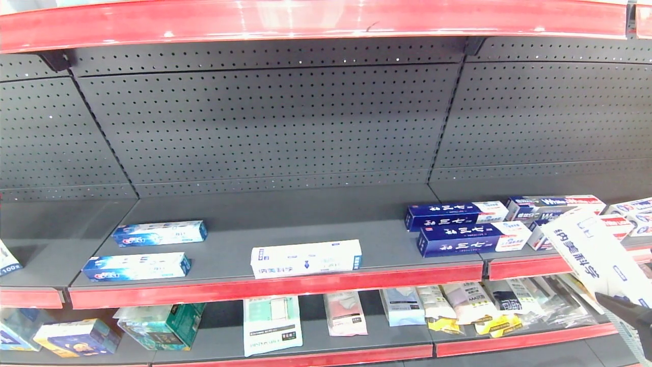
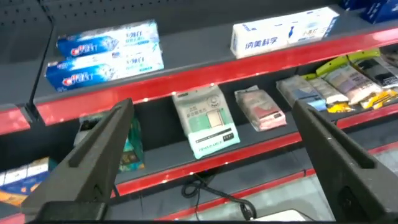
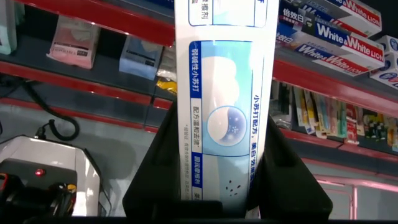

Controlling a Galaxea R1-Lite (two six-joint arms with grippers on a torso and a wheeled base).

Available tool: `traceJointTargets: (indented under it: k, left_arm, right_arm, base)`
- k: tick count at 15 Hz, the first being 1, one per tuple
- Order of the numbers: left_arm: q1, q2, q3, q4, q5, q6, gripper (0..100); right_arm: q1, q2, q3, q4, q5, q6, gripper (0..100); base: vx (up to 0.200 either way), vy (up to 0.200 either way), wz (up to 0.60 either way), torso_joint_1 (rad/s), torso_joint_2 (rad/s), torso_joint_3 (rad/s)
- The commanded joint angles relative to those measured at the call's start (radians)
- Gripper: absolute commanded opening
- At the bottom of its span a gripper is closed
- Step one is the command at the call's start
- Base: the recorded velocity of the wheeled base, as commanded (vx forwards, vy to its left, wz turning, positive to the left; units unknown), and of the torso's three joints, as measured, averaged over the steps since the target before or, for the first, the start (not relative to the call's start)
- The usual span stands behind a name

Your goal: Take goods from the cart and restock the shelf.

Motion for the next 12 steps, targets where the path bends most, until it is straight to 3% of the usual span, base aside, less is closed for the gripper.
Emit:
traceJointTargets:
  k: [1,3,5,6,8,10,11,12]
  left_arm:
    - [0.008,0.079,-0.009,-0.01,0.037,-0.002,100]
    - [0.033,0.079,0.002,-0.01,0.186,-0.008,100]
    - [0.039,0.079,0.01,-0.009,0.232,-0.007,100]
    - [0.037,0.071,0.01,-0.009,0.223,-0.005,100]
    - [0.011,-0.031,0.011,-0.01,0.137,-0.005,100]
    - [0.013,-0.038,0.013,-0.012,0.134,-0.005,100]
    - [0.074,-0.09,0.026,-0.038,0.152,-0.007,100]
    - [0.08,-0.103,0.026,-0.038,0.155,-0.016,100]
  right_arm:
    - [-0.001,0.009,-0.022,-0.001,0.001,0.0,0]
    - [-0.003,0.014,-0.024,-0.001,0.001,0.004,0]
    - [-0.003,0.015,-0.022,-0.001,0.001,0.003,0]
    - [-0.003,0.018,-0.024,-0.001,0.001,0.003,0]
    - [-0.003,0.012,-0.02,-0.001,-0.001,0.004,0]
    - [-0.003,0.011,-0.02,-0.001,0.001,0.006,0]
    - [-0.001,-0.008,-0.025,-0.001,0.001,0.004,0]
    - [0.003,-0.011,-0.031,-0.001,0.002,0.0,0]
  base:
    - [0.0,0.0,0.0,0.0,0.0,0.0]
    - [0.0,0.0,0.0,0.0,0.0,0.0]
    - [0.0,0.0,0.0,0.0,0.0,0.0]
    - [0.0,0.0,0.0,0.0,0.0,0.0]
    - [0.0,0.0,0.0,0.0,0.0,0.0]
    - [0.0,0.0,0.0,0.0,0.0,0.0]
    - [0.0,0.0,0.0,0.0,0.0,0.0]
    - [0.0,0.0,0.0,0.0,0.0,0.0]
